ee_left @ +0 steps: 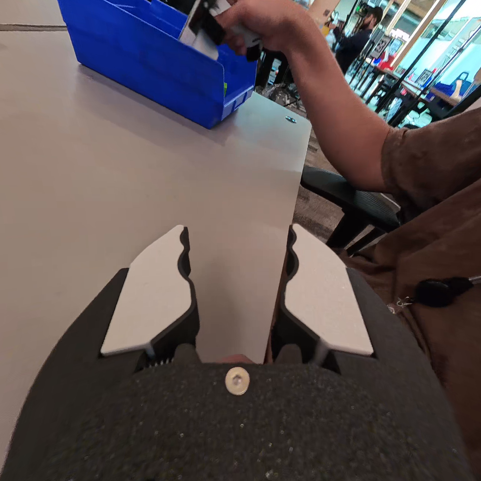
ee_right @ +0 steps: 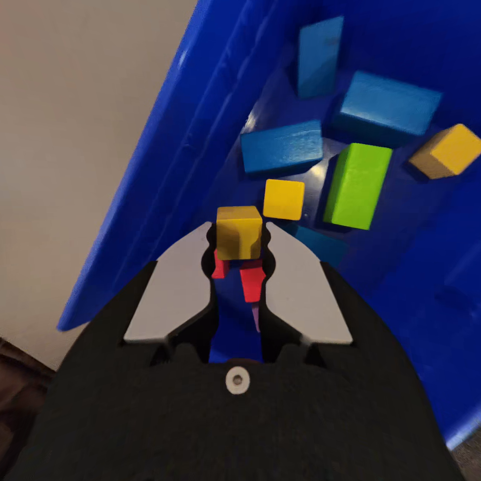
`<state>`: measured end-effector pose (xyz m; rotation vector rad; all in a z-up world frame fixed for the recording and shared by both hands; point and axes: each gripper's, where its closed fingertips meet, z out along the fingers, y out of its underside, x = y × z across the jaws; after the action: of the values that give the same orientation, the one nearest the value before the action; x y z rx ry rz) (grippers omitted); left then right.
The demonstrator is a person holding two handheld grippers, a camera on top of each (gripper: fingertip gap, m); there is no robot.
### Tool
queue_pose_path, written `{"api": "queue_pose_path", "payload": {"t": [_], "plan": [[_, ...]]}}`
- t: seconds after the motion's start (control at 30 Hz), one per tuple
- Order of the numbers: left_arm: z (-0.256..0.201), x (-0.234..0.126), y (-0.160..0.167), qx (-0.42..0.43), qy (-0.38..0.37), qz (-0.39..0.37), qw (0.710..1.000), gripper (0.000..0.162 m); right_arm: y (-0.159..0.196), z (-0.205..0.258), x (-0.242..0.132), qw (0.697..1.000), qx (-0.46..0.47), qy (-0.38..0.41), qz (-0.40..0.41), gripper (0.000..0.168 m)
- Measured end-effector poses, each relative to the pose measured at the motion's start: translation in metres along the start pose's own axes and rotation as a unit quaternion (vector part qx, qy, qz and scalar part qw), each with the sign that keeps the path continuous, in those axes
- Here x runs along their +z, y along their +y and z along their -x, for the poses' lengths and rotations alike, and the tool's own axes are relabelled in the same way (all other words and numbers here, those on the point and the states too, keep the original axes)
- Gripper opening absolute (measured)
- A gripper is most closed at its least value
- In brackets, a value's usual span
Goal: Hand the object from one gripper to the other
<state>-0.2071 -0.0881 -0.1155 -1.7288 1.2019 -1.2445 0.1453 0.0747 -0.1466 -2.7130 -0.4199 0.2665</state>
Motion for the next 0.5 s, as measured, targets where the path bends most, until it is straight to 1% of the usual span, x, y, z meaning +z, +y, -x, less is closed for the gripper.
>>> {"api": "queue_pose_path", "payload": {"t": [0.1,0.2,0.33,0.37,0.43,0.47,0.5], "plan": [[-0.004,0.005,0.005,0.006,0.008,0.013,1.000,0.072,0.000,0.009,0.021,1.000,-0.017,-0.004,0.019,0.033],[-0.006,0.008,0.010,0.012,0.010,0.027,0.999,0.072,0.002,0.010,0.035,0.999,-0.026,0.007,0.034,0.033],[-0.006,0.006,0.015,0.020,0.009,0.039,0.999,0.074,-0.001,0.014,0.037,0.999,-0.028,0.002,0.017,0.033],[-0.005,0.005,0.015,0.021,0.006,0.040,0.999,0.074,-0.003,0.016,0.032,0.999,-0.031,-0.003,0.006,0.036],[-0.004,0.003,0.014,0.026,0.000,0.037,0.999,0.077,-0.012,0.015,0.005,0.999,-0.030,0.005,-0.035,0.056],[-0.004,0.002,0.013,0.028,-0.002,0.035,0.999,0.077,-0.018,0.016,-0.019,0.997,-0.028,0.011,-0.068,0.060],[-0.003,0.001,0.012,0.030,-0.004,0.033,0.999,0.077,-0.025,0.016,-0.049,0.993,-0.027,0.024,-0.108,0.060]]}}
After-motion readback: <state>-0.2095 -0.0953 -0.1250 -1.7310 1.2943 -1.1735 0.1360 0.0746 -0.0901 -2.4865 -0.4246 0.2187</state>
